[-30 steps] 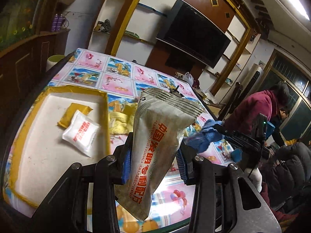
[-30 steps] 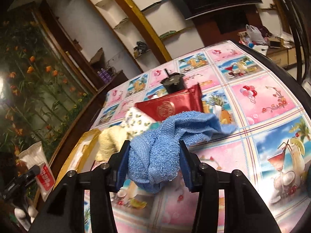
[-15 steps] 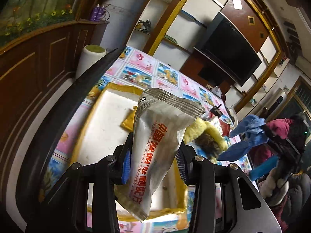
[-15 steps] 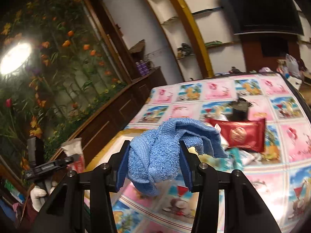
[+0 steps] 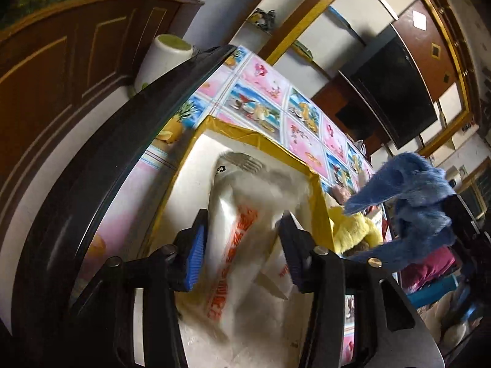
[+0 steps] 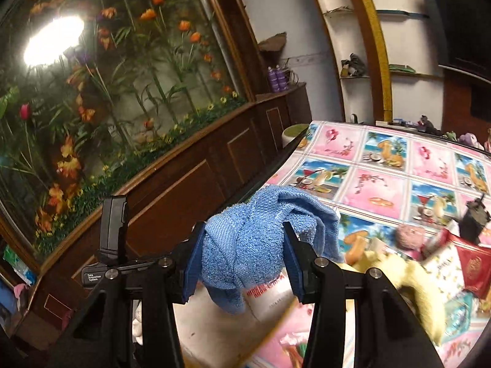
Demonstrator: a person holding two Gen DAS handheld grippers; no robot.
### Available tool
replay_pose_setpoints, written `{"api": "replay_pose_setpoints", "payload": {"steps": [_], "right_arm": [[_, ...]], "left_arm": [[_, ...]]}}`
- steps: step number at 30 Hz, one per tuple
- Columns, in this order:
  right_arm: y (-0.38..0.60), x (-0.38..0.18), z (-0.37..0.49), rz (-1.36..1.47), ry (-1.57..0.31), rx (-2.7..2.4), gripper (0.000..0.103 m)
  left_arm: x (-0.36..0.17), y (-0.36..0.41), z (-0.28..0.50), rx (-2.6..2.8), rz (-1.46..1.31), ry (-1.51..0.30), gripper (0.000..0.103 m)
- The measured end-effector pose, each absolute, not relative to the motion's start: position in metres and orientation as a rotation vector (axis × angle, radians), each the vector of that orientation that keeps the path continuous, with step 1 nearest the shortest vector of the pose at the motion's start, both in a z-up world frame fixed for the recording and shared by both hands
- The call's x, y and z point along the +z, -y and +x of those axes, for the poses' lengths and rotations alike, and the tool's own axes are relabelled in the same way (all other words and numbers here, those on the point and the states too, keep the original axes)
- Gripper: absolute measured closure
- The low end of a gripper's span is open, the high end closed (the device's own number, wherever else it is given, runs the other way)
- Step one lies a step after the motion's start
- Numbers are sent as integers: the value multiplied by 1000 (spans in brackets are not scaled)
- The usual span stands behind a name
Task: Organize soft objects
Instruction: 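Carry the bag and blue towel into the box and release both, then move both open tools back over the remaining items on the table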
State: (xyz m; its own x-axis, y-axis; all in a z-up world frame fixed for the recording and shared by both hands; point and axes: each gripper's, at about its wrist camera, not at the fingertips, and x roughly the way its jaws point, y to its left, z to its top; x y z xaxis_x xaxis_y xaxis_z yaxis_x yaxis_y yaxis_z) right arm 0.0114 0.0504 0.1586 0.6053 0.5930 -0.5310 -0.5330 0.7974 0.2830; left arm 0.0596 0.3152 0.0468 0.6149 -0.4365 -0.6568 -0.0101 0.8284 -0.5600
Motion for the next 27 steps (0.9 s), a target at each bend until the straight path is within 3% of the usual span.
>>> {"api": "replay_pose_setpoints", "payload": {"steps": [3, 11, 14, 27], "right_arm": [[-77, 141, 35, 67, -709, 648, 54], [-98, 91, 80, 173, -886, 643, 49], [-90, 92, 76, 206, -880, 643, 49], [13, 105, -2, 233, -728, 483, 42]], "left_arm": [[40, -327, 60, -290, -654, -890, 40], [55, -345, 19, -262, -665, -830, 40], [63, -347, 3, -247, -672, -793, 35], [87, -271, -47, -387, -603, -716, 34]]}}
